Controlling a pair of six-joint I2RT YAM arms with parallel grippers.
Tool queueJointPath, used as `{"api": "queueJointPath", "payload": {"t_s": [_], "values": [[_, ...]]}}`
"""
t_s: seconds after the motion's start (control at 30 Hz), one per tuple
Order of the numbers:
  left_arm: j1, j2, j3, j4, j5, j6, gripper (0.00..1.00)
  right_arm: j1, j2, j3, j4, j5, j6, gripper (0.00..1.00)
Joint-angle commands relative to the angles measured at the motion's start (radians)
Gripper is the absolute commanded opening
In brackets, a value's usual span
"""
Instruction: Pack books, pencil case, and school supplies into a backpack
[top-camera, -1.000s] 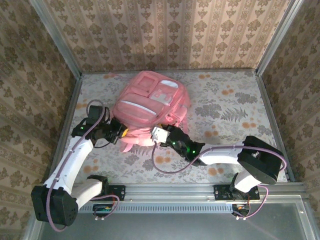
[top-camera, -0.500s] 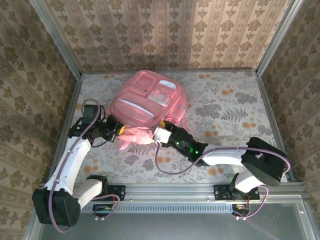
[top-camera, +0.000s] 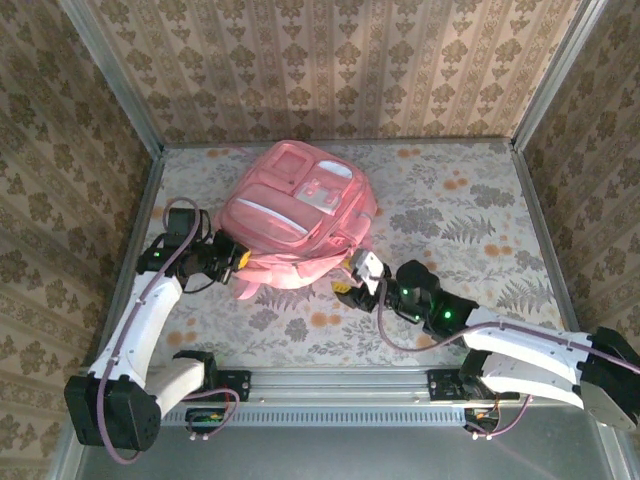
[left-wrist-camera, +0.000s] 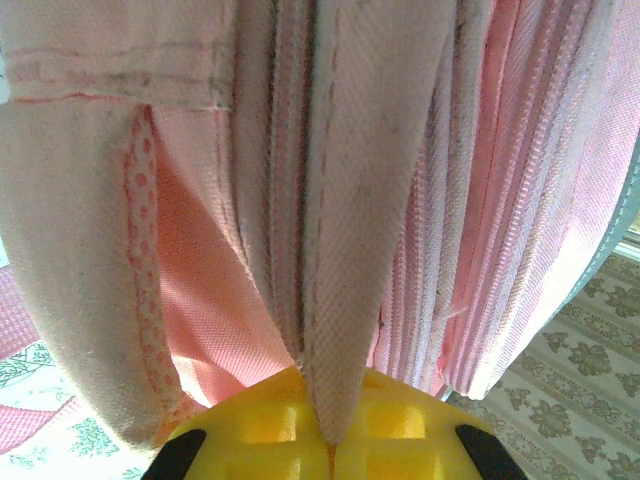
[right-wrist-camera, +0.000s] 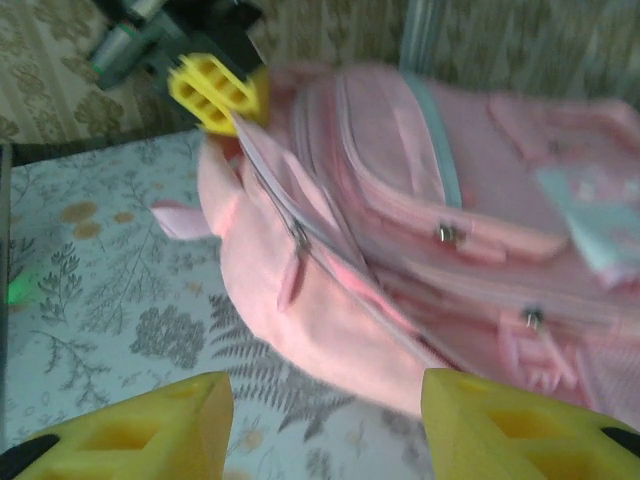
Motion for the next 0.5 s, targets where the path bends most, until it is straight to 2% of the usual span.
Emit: {"api": "queueJointPath", "payload": {"t_s": [0.0,0.07,0.13,0.23,0.3,0.47], "values": [[0.005,-0.039,0.046,0.067,0.032,-0.005,0.0,-0.035,0.059,0.089,-0.177,-0.023,0.208,0.52],[0.005,-0.045,0.053,0.057,0.033,0.004,0.0,-0.036,0.091,0.051,-0.064,-0.022,0.132,0.46],[0.004,-0.048,0.058,0.042,0.038,0.018,0.0,-0.038,0.123,0.026,0.017,-0.032,0.032,0.46],[0.002,-0.057,0.049,0.028,0.044,0.038,0.0,-0.039,0.207,0.108,-0.064,-0.114,-0.181,0.44],[-0.001,-0.067,0.031,0.018,0.047,0.055,0.0,-0.023,0.256,0.154,-0.083,-0.102,-0.296,0.42],[-0.006,-0.093,-0.026,0.009,0.059,0.066,0.0,-0.011,0.35,0.21,0.01,-0.01,-0.49,0.5]]}}
